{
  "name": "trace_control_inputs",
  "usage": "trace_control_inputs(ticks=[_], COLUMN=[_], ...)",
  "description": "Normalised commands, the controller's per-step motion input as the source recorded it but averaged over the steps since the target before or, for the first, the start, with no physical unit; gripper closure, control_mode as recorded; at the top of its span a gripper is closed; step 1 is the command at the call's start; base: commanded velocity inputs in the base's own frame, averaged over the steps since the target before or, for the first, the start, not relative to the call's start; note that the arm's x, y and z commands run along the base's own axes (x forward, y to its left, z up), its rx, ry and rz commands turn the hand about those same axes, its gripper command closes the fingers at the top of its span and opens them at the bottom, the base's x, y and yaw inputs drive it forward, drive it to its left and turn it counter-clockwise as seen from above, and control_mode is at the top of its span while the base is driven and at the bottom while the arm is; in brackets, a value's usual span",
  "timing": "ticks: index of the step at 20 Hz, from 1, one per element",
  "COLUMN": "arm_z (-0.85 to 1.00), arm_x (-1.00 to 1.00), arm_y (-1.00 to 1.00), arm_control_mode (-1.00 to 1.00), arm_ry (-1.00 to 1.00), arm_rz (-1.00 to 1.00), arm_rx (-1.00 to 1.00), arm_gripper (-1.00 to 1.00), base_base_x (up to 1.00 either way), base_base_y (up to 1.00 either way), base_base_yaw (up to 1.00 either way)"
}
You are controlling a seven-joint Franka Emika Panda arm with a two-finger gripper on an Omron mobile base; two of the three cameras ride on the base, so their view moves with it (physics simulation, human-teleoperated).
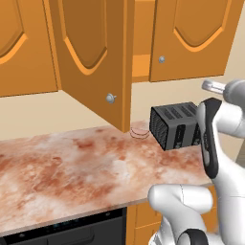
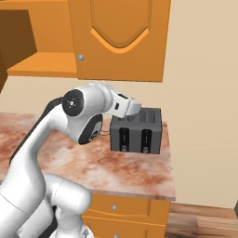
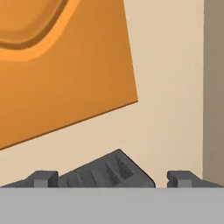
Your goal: Close all open cabinet doors.
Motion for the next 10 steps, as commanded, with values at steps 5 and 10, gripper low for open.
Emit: trace_control_inputs(ticks=[5,10], arm_z=[0.18,0.0], arm_x=[-0.86,-0.75], arm_y=[0.32,0.54], arm_control_mode=[-1.0,-1.0], arm_ry=[0.27,0.23], arm_rz=[0.02,0.03], arm_rx=[-0.04,-0.06], arm_gripper=[-1.0,-1.0], base_base_x=[0.0,0.0], base_base_y=[0.0,0.0], base_base_yaw=[0.0,0.0])
